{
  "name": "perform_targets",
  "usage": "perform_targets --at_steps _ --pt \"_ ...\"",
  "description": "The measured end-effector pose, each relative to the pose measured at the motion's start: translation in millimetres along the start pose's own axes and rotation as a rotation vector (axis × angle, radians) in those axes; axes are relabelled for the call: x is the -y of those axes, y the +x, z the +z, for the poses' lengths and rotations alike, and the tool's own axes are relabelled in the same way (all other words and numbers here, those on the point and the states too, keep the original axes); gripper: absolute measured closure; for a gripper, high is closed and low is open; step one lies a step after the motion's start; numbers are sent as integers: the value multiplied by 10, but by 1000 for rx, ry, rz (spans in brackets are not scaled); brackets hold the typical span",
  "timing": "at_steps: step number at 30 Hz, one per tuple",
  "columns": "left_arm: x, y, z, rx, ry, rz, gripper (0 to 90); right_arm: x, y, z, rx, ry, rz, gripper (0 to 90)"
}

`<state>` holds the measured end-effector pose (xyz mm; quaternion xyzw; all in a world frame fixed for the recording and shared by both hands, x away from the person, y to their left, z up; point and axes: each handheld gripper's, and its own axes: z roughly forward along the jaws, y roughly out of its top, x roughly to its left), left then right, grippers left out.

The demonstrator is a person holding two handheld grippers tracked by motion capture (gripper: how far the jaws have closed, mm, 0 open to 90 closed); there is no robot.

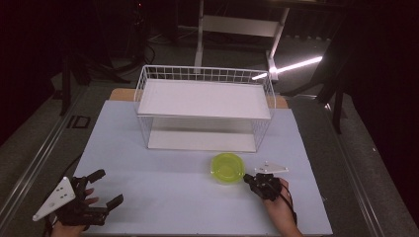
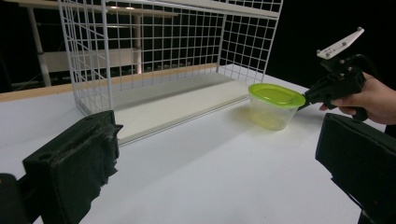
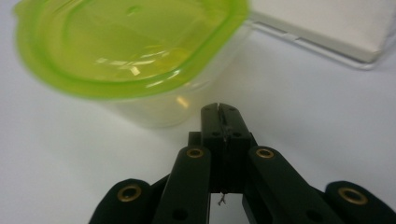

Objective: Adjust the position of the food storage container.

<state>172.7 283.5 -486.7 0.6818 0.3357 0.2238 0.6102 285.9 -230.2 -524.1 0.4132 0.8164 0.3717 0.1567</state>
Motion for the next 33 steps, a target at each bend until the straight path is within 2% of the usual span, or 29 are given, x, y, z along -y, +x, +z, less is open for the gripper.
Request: perform_targets --at_steps 2,6,10,21,33 --pt "-1 -1 -1 0 0 1 4 -37 -44 -8 13 -12 10 900" --pt "-4 -2 -9 0 -1 1 3 -101 -64 28 6 -18 34 900" --pt "-3 6 -13 -2 -1 0 3 -116 28 113 -12 -7 7 900" --pt "1 -4 -2 7 2 0 3 -221 260 295 -69 -1 -13 900" --pt "1 -12 0 9 5 3 3 -342 407 465 -96 -5 -30 900"
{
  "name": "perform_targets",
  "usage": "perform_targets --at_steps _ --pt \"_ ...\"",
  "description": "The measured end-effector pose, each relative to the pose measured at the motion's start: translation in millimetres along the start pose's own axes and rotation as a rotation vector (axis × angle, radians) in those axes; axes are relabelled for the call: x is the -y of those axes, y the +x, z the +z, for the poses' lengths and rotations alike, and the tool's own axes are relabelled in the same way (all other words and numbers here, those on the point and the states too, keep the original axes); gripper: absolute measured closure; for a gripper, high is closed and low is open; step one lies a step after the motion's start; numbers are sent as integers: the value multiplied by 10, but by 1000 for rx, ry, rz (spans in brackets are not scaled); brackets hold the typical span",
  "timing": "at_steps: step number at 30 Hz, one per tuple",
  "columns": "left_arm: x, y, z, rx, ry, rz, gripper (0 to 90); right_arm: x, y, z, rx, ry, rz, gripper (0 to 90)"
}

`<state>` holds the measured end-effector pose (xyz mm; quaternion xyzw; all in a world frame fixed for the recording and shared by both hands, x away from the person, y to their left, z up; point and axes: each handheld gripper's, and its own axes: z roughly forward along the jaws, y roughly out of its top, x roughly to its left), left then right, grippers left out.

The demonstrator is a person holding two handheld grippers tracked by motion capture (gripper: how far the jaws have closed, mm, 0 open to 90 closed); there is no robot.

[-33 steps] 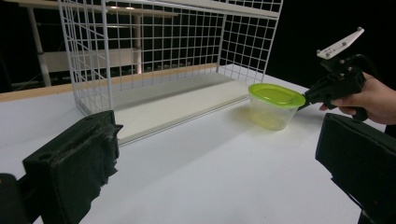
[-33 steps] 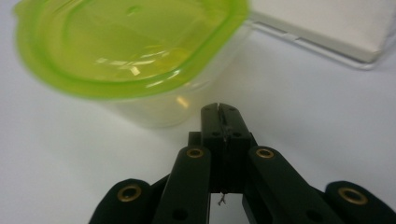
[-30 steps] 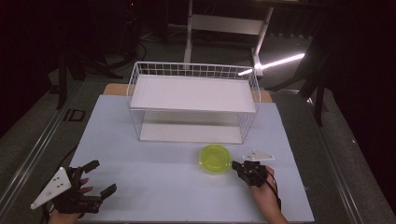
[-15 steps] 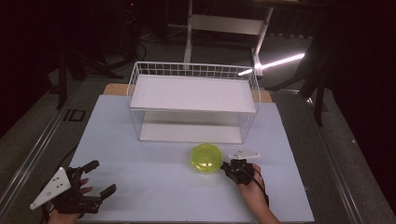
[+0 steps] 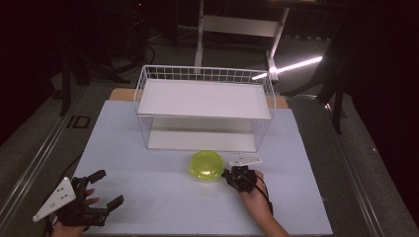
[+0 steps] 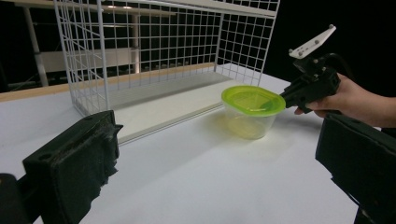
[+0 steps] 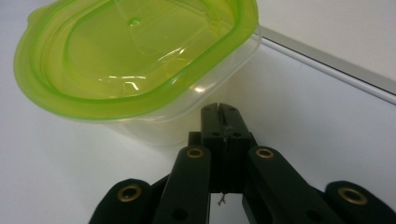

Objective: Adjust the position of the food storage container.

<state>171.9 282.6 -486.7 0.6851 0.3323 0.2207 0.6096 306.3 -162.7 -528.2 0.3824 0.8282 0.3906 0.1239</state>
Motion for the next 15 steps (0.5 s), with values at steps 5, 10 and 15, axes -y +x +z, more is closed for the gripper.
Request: perform_targets --at_steps 5,10,15 --pt "2 4 1 2 -1 -4 3 -38 30 48 -13 -2 0 900" --pt "2 -4 6 5 1 0 3 -78 54 97 -21 -7 8 900" --pt "4 1 7 4 2 -3 3 -106 94 152 -37 -6 10 900"
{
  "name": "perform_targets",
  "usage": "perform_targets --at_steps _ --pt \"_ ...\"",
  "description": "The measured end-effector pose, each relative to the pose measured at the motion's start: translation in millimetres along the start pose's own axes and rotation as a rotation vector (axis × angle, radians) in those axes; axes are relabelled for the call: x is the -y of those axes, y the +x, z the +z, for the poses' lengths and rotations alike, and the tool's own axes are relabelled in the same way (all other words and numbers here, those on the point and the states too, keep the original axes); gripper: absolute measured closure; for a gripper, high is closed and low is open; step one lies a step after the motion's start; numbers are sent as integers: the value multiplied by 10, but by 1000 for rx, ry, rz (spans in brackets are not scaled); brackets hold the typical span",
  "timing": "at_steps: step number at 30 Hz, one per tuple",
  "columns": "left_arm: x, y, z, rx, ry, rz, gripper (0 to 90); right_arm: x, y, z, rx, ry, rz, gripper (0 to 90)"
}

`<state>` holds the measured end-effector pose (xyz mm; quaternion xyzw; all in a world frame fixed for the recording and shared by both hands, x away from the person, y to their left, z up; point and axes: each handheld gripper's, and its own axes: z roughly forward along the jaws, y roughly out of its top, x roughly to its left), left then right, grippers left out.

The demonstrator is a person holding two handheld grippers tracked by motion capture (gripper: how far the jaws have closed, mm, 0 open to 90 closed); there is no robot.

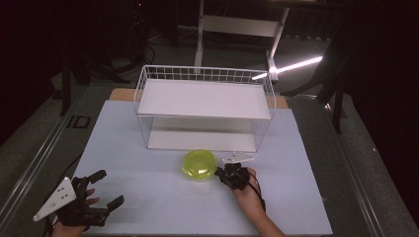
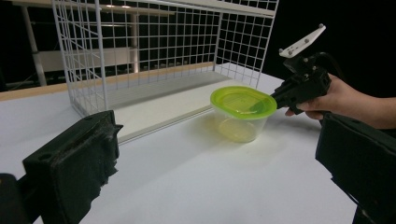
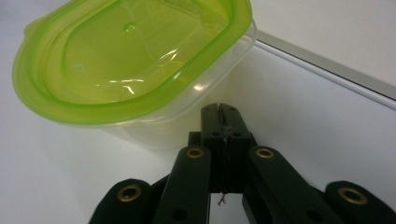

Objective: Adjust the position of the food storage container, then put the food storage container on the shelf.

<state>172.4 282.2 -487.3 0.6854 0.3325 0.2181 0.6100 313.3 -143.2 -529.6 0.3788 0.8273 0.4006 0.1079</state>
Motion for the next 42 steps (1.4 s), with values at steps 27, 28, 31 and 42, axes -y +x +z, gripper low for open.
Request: perform_targets --at_steps 27,28,31,42 --pt "-10 -80 150 86 23 12 4 125 -51 -537 -39 -99 -11 290" --pt "-20 -94 174 95 28 19 3 132 -35 -584 -41 -116 -20 273" --pt "-59 -125 246 120 64 60 4 132 1 -672 -63 -137 -26 183" --pt "-182 -216 577 211 224 27 4 42 90 -766 -73 -207 -54 179"
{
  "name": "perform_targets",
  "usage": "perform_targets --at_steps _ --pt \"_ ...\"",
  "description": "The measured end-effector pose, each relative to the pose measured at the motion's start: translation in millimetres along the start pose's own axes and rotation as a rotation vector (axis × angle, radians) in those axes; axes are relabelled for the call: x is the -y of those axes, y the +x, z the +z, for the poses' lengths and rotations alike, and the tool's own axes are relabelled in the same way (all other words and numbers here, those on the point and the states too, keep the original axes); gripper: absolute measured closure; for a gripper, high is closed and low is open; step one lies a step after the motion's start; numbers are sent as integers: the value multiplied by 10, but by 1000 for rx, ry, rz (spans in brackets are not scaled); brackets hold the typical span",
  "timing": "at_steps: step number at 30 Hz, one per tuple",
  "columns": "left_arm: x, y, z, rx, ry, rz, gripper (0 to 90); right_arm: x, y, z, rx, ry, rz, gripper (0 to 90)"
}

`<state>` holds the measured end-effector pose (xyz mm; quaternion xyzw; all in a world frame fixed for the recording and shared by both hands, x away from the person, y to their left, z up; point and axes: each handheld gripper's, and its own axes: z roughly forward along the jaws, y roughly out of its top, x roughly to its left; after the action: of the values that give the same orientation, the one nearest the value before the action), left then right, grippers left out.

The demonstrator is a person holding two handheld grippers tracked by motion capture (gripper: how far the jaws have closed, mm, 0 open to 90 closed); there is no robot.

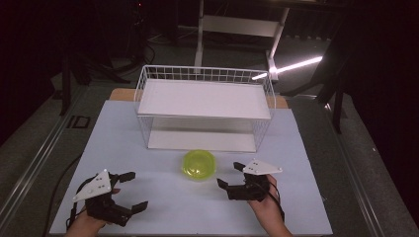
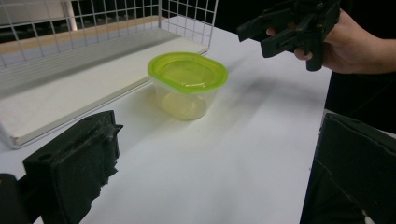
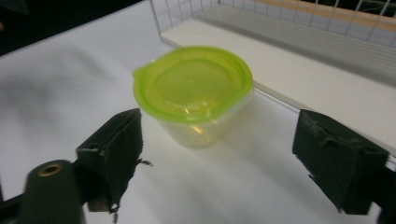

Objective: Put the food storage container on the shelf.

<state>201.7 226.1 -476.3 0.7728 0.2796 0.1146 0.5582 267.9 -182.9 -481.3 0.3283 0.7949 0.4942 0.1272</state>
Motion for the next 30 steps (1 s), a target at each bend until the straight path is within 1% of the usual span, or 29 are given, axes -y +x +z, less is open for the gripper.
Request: perform_targets --at_steps 1,2,3,4,6,8,9,10,12,13,14,15,17,19,20,22,24,25,26,27,28,29,30 --pt "-26 -4 25 21 -8 -13 4 -13 -6 1 -9 -4 -4 184" --pt "-53 -5 53 33 -9 -21 4 -25 -8 7 -8 -1 -21 186" --pt "-81 -9 83 37 -7 -23 4 -36 -17 17 -17 -3 -31 187" --pt "-108 -12 113 40 -8 -21 4 -44 -27 26 -34 -2 -25 187" --pt "-164 0 170 53 -5 -25 4 -62 -48 50 -35 0 -30 209" --pt "-218 17 220 57 -10 -31 4 -82 -70 74 -49 -3 -9 208" --pt "-243 23 245 66 -15 -35 4 -92 -79 88 -47 2 -4 207" --pt "-267 31 268 65 -17 -35 4 -105 -85 100 -48 9 1 207" --pt "-305 42 322 66 -10 -34 4 -125 -95 115 -60 4 21 197" --pt "-322 47 354 64 -5 -30 4 -132 -93 119 -53 6 22 195" --pt "-336 58 388 66 0 -37 4 -141 -92 124 -42 5 15 185" --pt "-348 71 423 70 1 -47 4 -152 -92 131 -45 11 29 167" --pt "-366 97 493 69 -2 -66 4 -165 -93 146 -46 -4 67 148" --pt "-385 112 560 60 1 -65 4 -178 -89 172 -51 -4 90 139" --pt "-395 124 593 58 1 -68 4 -185 -83 190 -39 -6 91 139" --pt "-414 159 670 42 8 -87 4 -197 -88 227 -47 -11 99 142" --pt "-424 194 732 27 23 -102 4 -208 -95 253 -48 -13 101 184" --pt "-427 219 774 13 37 -107 4 -215 -100 265 -37 -15 101 211" --pt "-426 243 803 7 44 -115 4 -222 -110 282 -30 -24 115 221" --pt "-423 263 823 6 45 -125 4 -226 -118 301 -33 -21 126 220" --pt "-419 287 849 -7 50 -135 4 -228 -121 313 -26 -21 136 221" --pt "-414 322 881 -7 52 -145 4 -230 -126 333 -21 -25 146 220" --pt "-410 342 905 -13 55 -155 4 -230 -131 359 -27 -17 153 215"
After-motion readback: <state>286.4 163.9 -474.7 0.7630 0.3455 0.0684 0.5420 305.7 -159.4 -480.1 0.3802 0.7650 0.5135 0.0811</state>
